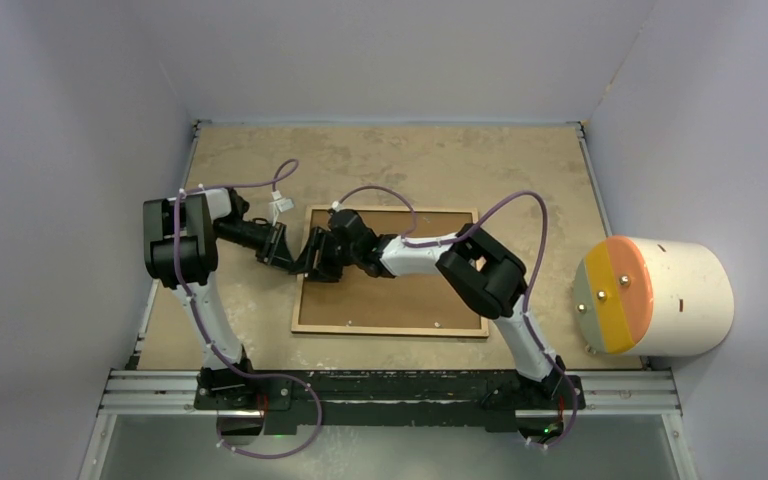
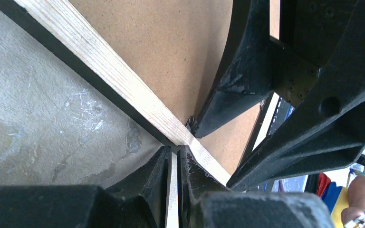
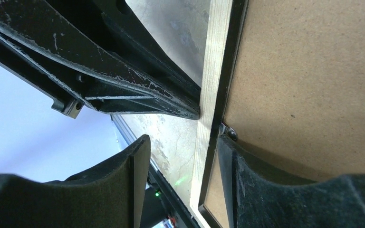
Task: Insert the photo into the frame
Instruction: Install the photo frame at the center of the board.
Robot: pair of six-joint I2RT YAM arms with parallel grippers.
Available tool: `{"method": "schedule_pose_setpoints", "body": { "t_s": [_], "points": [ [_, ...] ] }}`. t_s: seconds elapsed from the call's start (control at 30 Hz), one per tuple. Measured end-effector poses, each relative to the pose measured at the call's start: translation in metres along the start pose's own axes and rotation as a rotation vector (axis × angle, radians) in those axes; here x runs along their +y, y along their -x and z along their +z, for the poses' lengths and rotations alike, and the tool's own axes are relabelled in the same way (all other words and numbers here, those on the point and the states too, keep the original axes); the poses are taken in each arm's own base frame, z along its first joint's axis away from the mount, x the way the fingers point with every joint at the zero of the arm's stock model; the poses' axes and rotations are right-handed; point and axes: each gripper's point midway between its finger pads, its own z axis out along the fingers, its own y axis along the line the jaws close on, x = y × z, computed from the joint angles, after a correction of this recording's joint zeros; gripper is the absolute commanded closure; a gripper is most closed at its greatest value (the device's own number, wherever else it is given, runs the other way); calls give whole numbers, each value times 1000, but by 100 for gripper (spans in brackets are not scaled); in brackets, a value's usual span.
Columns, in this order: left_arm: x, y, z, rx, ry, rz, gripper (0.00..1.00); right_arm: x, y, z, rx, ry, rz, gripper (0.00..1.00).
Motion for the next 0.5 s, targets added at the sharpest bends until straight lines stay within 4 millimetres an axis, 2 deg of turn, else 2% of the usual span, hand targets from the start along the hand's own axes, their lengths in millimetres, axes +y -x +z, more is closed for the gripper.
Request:
{"method": "schedule_pose_setpoints", "body": {
  "t_s": [0.13,0.23,0.33,0.37,0.43,0.5],
  "points": [
    [3,-6,-4,22,14,8,87,-1,6,-10,-7,9,11,30],
    [8,-14,-11,46,38,10,83,1,26,-37,-45,21,23,21],
    [11,-18,-19,52,54,12,81,14,62,-87,-129,55,25,12],
    [11,-18,-21,54,60,17,81,12,77,-97,-161,55,35,10],
    [11,-19,-23,58,75,38,80,7,119,-141,-281,33,37,8],
    [11,-22,-24,67,88,54,80,-8,155,-182,-404,-17,48,6]
  ]
}}
